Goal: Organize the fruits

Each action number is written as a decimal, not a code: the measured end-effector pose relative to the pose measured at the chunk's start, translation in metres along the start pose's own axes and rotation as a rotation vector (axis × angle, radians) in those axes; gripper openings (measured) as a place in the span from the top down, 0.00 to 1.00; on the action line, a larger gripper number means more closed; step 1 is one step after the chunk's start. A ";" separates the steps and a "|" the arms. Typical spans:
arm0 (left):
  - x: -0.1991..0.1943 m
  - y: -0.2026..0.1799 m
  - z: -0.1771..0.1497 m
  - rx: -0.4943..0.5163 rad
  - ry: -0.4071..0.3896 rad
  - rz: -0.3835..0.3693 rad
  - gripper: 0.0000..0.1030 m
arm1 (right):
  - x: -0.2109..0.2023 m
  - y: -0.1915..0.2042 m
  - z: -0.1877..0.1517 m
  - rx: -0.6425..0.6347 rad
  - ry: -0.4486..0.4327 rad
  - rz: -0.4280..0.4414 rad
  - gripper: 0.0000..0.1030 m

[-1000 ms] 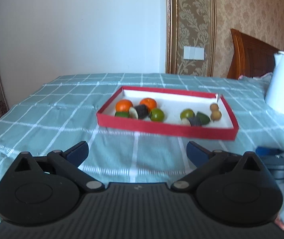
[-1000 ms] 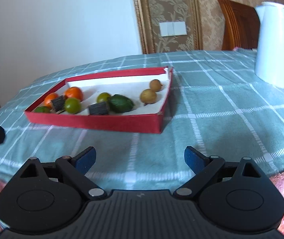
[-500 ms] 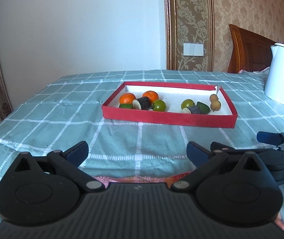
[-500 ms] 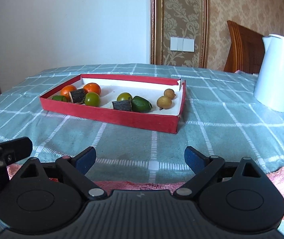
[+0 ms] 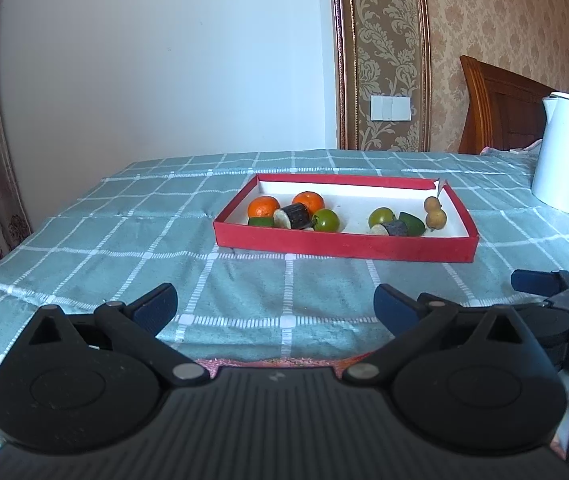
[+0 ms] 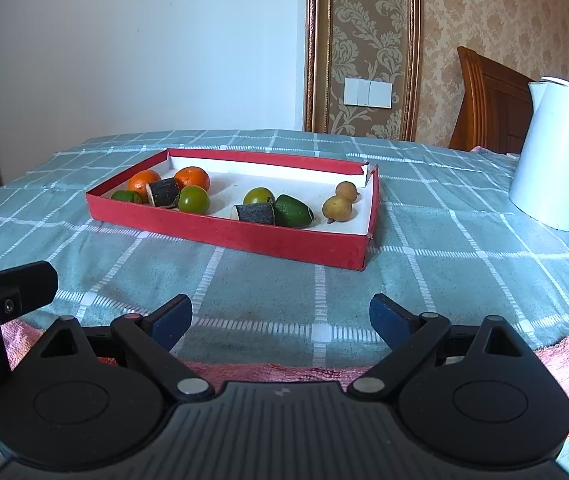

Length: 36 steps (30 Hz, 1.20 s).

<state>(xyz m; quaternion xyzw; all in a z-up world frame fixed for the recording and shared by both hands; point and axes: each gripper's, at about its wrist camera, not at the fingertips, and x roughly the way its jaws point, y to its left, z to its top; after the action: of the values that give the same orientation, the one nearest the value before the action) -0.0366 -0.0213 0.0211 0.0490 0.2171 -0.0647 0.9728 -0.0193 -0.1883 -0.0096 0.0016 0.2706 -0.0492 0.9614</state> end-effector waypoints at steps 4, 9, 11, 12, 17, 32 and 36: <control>0.002 0.001 0.000 -0.007 0.010 -0.005 0.00 | 0.000 0.001 -0.001 -0.001 -0.002 0.000 0.07; 0.004 0.001 -0.002 -0.007 0.016 -0.017 0.00 | 0.001 -0.001 -0.001 0.004 -0.002 -0.001 0.07; 0.005 0.000 -0.002 -0.002 0.021 -0.020 0.00 | 0.002 -0.001 -0.002 0.002 -0.001 -0.003 0.07; 0.006 0.001 -0.002 -0.005 0.026 -0.023 0.00 | 0.002 -0.001 -0.002 0.001 0.001 -0.004 0.07; 0.006 0.004 -0.006 -0.016 0.029 -0.014 0.00 | 0.001 -0.003 -0.003 0.008 0.000 0.002 0.07; 0.011 0.007 -0.011 -0.018 0.015 0.055 0.00 | 0.003 0.005 -0.010 -0.009 0.017 -0.002 0.07; 0.015 0.008 -0.013 -0.008 0.014 0.089 0.00 | 0.002 0.002 -0.011 0.007 0.023 -0.008 0.07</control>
<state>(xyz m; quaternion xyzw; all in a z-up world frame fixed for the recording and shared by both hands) -0.0272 -0.0132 0.0037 0.0552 0.2219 -0.0201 0.9733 -0.0231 -0.1861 -0.0205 0.0045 0.2816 -0.0539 0.9580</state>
